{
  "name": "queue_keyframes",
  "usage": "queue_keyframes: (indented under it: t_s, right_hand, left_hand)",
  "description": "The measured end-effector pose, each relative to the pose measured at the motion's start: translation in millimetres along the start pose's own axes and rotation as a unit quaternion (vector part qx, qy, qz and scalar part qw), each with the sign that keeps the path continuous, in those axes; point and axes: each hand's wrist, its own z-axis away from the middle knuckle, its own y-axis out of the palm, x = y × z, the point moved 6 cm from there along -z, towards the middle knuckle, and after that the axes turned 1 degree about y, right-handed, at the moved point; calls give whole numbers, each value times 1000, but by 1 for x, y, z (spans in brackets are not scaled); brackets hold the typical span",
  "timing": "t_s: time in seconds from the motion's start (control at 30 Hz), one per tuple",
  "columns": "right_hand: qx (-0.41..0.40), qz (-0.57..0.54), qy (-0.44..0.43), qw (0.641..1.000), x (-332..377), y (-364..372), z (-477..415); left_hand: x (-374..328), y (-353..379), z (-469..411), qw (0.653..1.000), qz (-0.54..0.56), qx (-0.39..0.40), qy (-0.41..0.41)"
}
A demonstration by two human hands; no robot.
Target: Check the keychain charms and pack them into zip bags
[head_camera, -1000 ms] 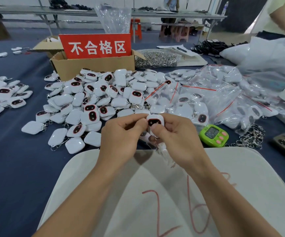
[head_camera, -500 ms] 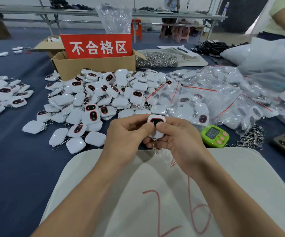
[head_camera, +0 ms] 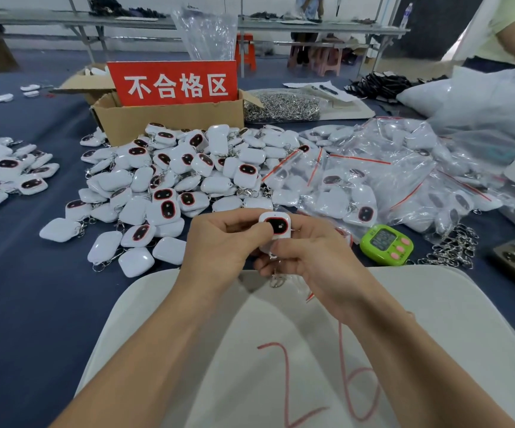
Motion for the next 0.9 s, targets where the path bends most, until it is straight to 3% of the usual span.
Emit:
queue_keyframes:
  t_s: [0.3,0.43,0.57,0.67,0.9]
  right_hand:
    - [-20,8,0,1000,3,-2,1]
    - [-101,16,-10,995,3,-11,1]
    - [-219,92,-85,968,16,-30,4]
    - [-251,143,-125,949,21,-33,8]
    - [-265,177,-140,937,22,-31,10]
  left_hand:
    - [-5,4,1,999,9,27,31]
    - [-6,-2,-1,999,-10,0,46]
    - [-2,-18,-5,988,-117,-82,59]
    - [0,-13,-1,964,-245,-73,78]
    - [0,-14,3,956,-265,-87,89]
